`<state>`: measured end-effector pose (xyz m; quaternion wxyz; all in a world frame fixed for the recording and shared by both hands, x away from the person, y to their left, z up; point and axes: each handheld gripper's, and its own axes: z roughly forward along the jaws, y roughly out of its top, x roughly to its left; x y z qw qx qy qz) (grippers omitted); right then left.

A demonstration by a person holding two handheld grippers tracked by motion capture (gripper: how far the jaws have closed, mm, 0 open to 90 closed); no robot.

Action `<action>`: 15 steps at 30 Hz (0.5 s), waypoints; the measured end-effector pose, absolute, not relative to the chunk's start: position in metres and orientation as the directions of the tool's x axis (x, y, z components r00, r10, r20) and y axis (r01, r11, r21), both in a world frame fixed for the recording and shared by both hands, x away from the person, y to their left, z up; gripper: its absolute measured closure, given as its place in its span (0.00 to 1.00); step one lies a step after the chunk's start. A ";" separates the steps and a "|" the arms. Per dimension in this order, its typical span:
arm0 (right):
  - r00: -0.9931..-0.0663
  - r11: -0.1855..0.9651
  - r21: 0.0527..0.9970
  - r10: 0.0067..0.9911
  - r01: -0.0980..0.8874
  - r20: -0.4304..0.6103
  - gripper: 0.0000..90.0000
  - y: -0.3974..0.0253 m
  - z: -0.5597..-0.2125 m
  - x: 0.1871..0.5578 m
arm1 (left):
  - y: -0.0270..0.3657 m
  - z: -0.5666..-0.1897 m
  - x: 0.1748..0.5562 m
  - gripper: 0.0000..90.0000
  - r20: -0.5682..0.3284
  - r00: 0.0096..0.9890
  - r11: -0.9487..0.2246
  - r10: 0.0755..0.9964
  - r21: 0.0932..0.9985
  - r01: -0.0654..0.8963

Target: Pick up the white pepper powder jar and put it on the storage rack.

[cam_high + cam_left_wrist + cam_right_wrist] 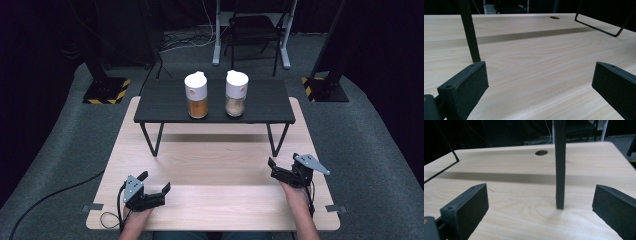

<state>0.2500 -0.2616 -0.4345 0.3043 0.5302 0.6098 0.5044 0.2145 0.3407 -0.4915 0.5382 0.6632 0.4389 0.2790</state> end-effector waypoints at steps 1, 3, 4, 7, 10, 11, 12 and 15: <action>-0.252 -0.080 0.933 0.952 0.351 0.177 0.00 -0.263 -0.436 0.250 | 0.341 -0.492 0.214 0.00 -0.102 0.459 -0.036 0.883 0.959 0.281; -0.249 -0.090 0.931 0.950 0.354 0.187 0.00 -0.264 -0.439 0.248 | 0.340 -0.492 0.214 0.00 -0.101 0.459 -0.036 0.882 0.959 0.281; -0.249 -0.090 0.929 0.950 0.359 0.189 0.00 -0.265 -0.439 0.247 | 0.340 -0.492 0.214 0.00 -0.101 0.459 -0.037 0.882 0.959 0.281; -0.247 -0.087 0.926 0.951 0.367 0.187 0.00 -0.265 -0.442 0.245 | 0.340 -0.491 0.214 0.00 -0.101 0.458 -0.037 0.883 0.959 0.283; -0.250 -0.082 0.923 0.950 0.376 0.186 0.00 -0.265 -0.445 0.243 | 0.340 -0.491 0.214 0.00 -0.101 0.458 -0.036 0.883 0.959 0.282; -0.250 -0.078 0.922 0.951 0.379 0.183 0.00 -0.265 -0.446 0.243 | 0.340 -0.491 0.214 0.00 -0.100 0.459 -0.037 0.883 0.959 0.282; -0.252 -0.071 0.920 0.951 0.386 0.179 0.00 -0.265 -0.446 0.243 | 0.340 -0.491 0.214 0.00 -0.100 0.459 -0.038 0.883 0.959 0.282; -0.259 -0.038 0.916 0.954 0.399 0.153 0.00 -0.263 -0.448 0.242 | 0.340 -0.491 0.214 0.00 -0.101 0.458 -0.037 0.883 0.959 0.282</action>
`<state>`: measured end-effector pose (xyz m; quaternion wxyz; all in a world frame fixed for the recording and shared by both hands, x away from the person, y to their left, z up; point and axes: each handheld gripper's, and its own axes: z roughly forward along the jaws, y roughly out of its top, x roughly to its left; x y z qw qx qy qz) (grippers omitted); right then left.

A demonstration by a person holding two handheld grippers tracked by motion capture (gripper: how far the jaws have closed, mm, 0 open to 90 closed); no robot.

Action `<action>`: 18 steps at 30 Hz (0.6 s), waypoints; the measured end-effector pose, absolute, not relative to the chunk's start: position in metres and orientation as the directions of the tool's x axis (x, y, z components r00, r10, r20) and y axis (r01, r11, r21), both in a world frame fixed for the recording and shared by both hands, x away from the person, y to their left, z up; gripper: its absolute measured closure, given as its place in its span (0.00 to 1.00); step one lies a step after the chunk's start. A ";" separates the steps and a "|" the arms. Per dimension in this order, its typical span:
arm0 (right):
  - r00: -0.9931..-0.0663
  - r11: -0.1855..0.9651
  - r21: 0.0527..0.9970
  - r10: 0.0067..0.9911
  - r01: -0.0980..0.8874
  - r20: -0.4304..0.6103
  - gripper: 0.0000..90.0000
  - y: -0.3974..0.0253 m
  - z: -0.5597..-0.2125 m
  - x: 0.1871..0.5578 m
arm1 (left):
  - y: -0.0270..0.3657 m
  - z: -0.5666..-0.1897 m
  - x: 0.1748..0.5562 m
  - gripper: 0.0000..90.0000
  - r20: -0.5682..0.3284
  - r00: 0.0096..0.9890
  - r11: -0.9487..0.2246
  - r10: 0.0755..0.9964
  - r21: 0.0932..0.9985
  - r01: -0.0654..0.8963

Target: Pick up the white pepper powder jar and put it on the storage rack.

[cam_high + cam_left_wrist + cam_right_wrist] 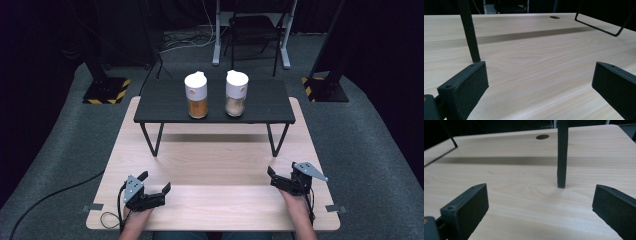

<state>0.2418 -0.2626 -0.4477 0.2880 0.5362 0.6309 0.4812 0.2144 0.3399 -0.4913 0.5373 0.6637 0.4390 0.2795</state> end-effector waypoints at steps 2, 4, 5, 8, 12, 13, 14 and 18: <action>-0.264 -0.021 0.915 0.954 0.403 0.139 0.00 -0.262 -0.449 0.241 | 0.340 -0.491 0.215 0.00 -0.101 0.459 -0.037 0.883 0.958 0.283; -0.270 0.000 0.911 0.955 0.412 0.122 0.00 -0.260 -0.450 0.242 | 0.340 -0.491 0.214 0.00 -0.101 0.458 -0.037 0.883 0.959 0.283; -0.271 0.008 0.909 0.956 0.416 0.115 0.00 -0.259 -0.450 0.242 | 0.340 -0.491 0.215 0.00 -0.101 0.459 -0.037 0.883 0.958 0.283; -0.275 0.011 0.904 0.954 0.426 0.118 0.00 -0.258 -0.452 0.242 | 0.340 -0.491 0.215 0.00 -0.101 0.459 -0.038 0.883 0.959 0.283; -0.280 0.017 0.894 0.952 0.448 0.122 0.00 -0.256 -0.456 0.243 | 0.340 -0.491 0.215 0.00 -0.102 0.459 -0.037 0.883 0.958 0.283; -0.282 0.020 0.892 0.952 0.452 0.122 0.00 -0.256 -0.456 0.244 | 0.340 -0.491 0.215 0.00 -0.102 0.459 -0.037 0.883 0.958 0.283; -0.289 0.026 0.887 0.950 0.461 0.122 0.00 -0.255 -0.457 0.246 | 0.340 -0.491 0.215 0.00 -0.102 0.459 -0.037 0.882 0.958 0.283; -0.316 0.072 0.869 0.943 0.490 0.100 0.00 -0.251 -0.454 0.251 | 0.340 -0.491 0.215 0.00 -0.102 0.459 -0.037 0.883 0.959 0.283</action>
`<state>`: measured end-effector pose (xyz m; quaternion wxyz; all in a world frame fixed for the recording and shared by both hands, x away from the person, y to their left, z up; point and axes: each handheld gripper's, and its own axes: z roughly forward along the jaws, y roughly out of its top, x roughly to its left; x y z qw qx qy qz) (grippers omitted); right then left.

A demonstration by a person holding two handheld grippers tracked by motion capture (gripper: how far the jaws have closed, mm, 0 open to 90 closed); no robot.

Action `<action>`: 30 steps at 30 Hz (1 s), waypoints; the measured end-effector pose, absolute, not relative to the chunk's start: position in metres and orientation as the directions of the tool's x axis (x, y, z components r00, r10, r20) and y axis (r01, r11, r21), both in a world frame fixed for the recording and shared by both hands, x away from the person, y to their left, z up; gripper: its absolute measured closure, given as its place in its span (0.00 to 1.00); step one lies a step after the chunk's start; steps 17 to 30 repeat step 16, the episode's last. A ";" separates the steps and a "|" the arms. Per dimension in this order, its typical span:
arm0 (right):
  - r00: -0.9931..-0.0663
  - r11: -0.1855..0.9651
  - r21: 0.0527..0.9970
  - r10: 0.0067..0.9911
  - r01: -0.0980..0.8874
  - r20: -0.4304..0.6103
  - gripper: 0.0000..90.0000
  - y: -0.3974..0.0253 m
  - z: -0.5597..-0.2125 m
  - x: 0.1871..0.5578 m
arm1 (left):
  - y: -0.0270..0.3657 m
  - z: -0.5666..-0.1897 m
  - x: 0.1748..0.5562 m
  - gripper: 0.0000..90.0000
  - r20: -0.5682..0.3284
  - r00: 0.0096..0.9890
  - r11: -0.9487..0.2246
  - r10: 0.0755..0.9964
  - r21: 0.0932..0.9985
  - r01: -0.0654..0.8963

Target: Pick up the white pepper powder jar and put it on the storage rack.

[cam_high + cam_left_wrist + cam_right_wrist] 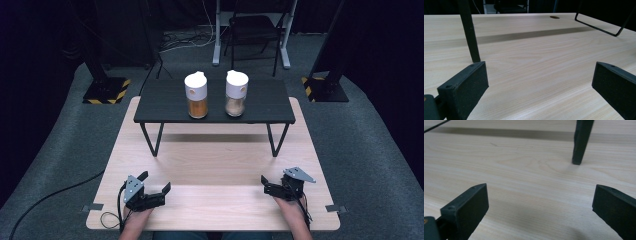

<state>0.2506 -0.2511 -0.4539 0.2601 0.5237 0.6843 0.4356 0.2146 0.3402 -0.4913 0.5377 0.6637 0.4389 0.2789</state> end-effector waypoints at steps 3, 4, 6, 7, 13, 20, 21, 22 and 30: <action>-0.349 0.097 0.848 0.931 0.521 0.108 0.00 -0.252 -0.450 0.257 | 0.340 -0.491 0.215 0.00 -0.102 0.460 -0.037 0.882 0.958 0.283; -0.370 0.118 0.836 0.923 0.535 0.107 0.00 -0.253 -0.448 0.260 | 0.341 -0.491 0.215 0.00 -0.103 0.460 -0.036 0.882 0.958 0.284; -0.392 0.150 0.824 0.915 0.546 0.094 0.00 -0.251 -0.445 0.264 | 0.341 -0.491 0.215 0.00 -0.104 0.460 -0.035 0.882 0.958 0.284; -0.401 0.162 0.819 0.912 0.551 0.090 0.00 -0.251 -0.444 0.265 | 0.341 -0.491 0.215 0.00 -0.104 0.459 -0.035 0.882 0.958 0.285; -0.489 0.228 0.793 0.866 0.564 0.100 0.01 -0.258 -0.440 0.276 | 0.340 -0.491 0.215 0.00 -0.104 0.458 -0.036 0.883 0.958 0.286; -0.550 0.283 0.778 0.830 0.561 0.094 0.01 -0.261 -0.438 0.283 | 0.341 -0.491 0.215 0.00 -0.105 0.458 -0.035 0.883 0.957 0.286; -0.550 0.283 0.778 0.830 0.561 0.094 0.01 -0.261 -0.438 0.283 | 0.341 -0.491 0.215 0.00 -0.105 0.458 -0.035 0.883 0.957 0.286; -0.550 0.283 0.778 0.830 0.561 0.094 0.01 -0.261 -0.438 0.283 | 0.341 -0.491 0.215 0.00 -0.105 0.458 -0.035 0.883 0.957 0.286; -0.550 0.283 0.778 0.830 0.561 0.094 0.01 -0.261 -0.438 0.283 | 0.341 -0.491 0.215 0.00 -0.105 0.458 -0.035 0.883 0.957 0.286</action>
